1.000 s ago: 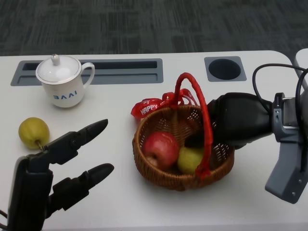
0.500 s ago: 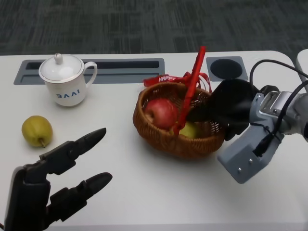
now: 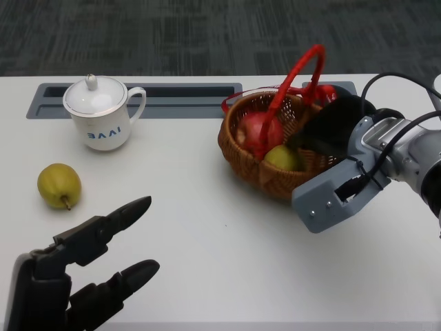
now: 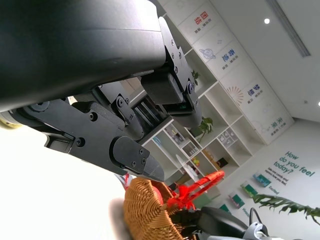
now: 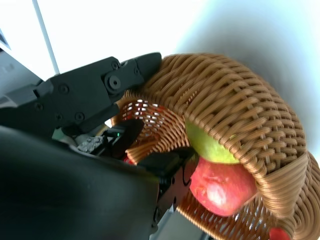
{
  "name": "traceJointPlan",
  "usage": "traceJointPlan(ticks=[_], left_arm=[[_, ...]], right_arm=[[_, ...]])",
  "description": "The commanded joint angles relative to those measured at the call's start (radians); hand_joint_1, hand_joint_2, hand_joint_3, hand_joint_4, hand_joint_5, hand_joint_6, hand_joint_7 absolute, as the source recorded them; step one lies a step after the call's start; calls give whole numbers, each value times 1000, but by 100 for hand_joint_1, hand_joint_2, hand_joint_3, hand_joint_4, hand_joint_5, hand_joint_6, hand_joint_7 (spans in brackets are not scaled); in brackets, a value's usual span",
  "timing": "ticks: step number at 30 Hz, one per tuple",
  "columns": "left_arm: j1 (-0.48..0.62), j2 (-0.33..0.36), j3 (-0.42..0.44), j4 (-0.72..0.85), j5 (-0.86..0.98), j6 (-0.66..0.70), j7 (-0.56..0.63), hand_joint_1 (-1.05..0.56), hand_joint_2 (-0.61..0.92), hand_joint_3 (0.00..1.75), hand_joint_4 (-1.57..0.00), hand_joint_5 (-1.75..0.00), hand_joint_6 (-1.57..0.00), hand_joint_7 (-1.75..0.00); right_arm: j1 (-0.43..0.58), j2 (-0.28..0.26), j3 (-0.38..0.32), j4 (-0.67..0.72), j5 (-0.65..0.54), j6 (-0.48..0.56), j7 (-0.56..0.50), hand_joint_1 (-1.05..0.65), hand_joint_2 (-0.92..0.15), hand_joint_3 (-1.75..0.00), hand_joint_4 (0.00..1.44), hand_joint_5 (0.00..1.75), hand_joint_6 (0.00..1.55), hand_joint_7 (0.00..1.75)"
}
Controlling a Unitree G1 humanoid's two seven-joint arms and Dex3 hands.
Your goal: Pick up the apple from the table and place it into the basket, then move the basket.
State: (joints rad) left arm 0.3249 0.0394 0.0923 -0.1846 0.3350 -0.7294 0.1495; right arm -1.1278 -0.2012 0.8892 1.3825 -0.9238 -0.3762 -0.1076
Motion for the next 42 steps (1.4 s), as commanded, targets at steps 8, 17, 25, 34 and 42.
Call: traceJointPlan(ticks=[8, 17, 25, 34, 42], left_arm=[[111, -21, 7, -68, 7, -70, 30, -27, 83, 0, -97, -1, -87, -1], [284, -46, 1, -140, 24, -136, 25, -29, 84, 0, -95, 0, -86, 0], [460, -75, 18, -198, 27, -209, 27, -28, 83, 0, -96, 0, -85, 0], [534, -83, 42, -213, 13, -273, 15, -28, 82, 0, -98, -1, -86, 0], [450, -62, 46, -205, 10, -238, -6, -28, 82, 0, -98, -1, -86, 0]], right_arm=[[49, 24, -82, 37, 13, 211, 84, -26, -87, 0, 102, 0, 100, 1], [56, 56, -172, 38, 48, 371, 83, -35, -89, -1, 109, 4, 87, 0], [87, 50, -254, 38, 86, 436, 74, -35, -91, -2, 90, 1, 70, 1], [94, 51, -494, 30, 251, 451, 66, -61, -92, -34, 58, 2, 35, 1], [118, 30, -416, 23, 162, 331, 25, -47, -79, -1, 76, 9, 58, 1]])
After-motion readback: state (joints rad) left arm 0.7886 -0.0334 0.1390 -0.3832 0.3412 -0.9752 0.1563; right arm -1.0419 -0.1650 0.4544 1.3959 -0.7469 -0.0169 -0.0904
